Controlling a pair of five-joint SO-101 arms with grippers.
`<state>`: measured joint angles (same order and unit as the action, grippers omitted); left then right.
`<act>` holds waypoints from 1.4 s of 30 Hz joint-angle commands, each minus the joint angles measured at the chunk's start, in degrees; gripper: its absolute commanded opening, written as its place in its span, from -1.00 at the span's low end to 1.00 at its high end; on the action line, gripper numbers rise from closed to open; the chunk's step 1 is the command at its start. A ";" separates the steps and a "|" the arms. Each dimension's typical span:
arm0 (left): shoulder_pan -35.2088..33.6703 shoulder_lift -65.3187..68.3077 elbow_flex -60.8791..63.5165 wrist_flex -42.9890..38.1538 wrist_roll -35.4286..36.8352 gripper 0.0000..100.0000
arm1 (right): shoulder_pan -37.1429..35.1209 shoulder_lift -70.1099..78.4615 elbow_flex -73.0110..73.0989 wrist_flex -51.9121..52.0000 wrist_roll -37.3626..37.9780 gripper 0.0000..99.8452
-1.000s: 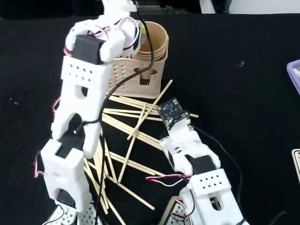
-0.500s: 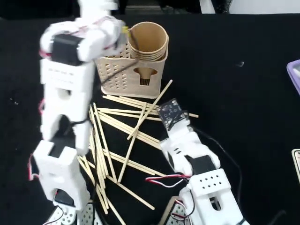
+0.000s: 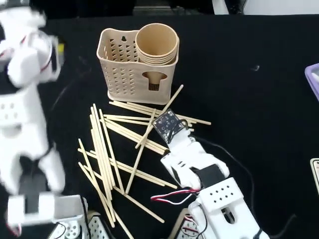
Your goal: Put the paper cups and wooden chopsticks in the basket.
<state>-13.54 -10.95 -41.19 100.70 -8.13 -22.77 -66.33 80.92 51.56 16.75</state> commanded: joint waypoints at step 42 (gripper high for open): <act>8.92 -24.88 108.70 -56.26 19.16 -0.73 | -0.62 -1.27 -1.71 0.00 -0.26 -0.66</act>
<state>-4.84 -35.03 70.11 45.14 10.77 -22.86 -66.33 80.92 51.56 16.75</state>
